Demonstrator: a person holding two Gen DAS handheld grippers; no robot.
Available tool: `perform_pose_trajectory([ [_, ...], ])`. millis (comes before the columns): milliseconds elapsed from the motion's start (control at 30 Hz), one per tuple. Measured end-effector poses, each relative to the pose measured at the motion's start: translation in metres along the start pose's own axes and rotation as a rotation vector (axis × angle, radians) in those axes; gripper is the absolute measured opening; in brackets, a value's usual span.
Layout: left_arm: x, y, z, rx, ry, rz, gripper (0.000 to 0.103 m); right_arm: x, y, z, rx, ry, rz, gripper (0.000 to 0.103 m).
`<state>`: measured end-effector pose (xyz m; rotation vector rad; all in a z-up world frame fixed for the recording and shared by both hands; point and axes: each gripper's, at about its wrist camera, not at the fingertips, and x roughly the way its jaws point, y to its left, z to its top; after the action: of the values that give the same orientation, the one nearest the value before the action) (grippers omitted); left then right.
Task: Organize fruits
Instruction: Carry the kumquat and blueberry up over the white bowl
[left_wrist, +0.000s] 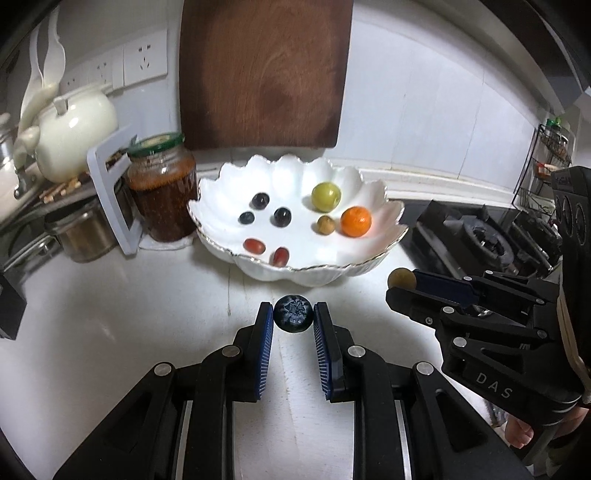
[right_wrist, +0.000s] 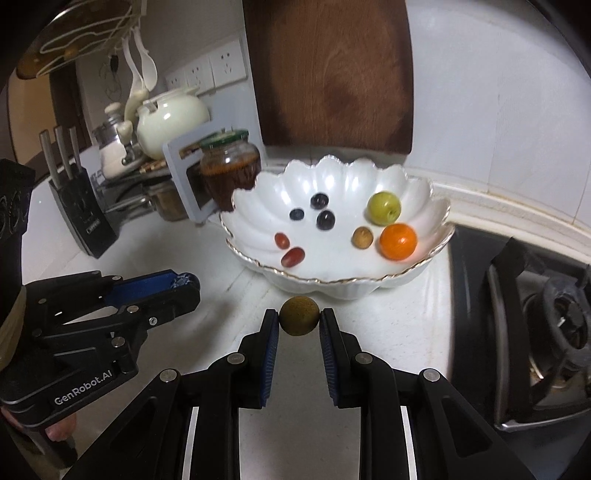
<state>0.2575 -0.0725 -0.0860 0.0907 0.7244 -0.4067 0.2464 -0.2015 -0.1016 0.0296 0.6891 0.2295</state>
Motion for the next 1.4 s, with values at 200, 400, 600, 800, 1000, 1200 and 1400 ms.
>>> perform_pose_trajectory([
  [200, -0.02, -0.01, 0.007, 0.004, -0.046, -0.002, 0.023, -0.026, -0.003, 0.005, -0.001, -0.055, -0.01, 0.024],
  [400, -0.034, -0.017, 0.017, 0.005, -0.092, 0.008, 0.023, -0.045, -0.008, 0.011, 0.015, -0.106, -0.024, 0.024],
  [600, -0.045, -0.022, 0.03, 0.007, -0.155, 0.018, 0.023, -0.058, -0.011, 0.021, 0.017, -0.152, -0.038, 0.024],
  [800, -0.049, -0.024, 0.046, 0.016, -0.202, 0.033, 0.023, -0.063, -0.015, 0.032, 0.02, -0.186, -0.045, 0.024],
  [1000, -0.049, -0.024, 0.06, 0.02, -0.224, 0.049, 0.023, -0.06, -0.021, 0.045, 0.031, -0.203, -0.044, 0.024],
  [1200, -0.038, -0.019, 0.073, 0.01, -0.214, 0.052, 0.023, -0.051, -0.026, 0.057, 0.038, -0.203, -0.055, 0.024],
  [1400, -0.026, -0.012, 0.085, 0.002, -0.201, 0.056, 0.023, -0.038, -0.032, 0.069, 0.043, -0.196, -0.07, 0.024],
])
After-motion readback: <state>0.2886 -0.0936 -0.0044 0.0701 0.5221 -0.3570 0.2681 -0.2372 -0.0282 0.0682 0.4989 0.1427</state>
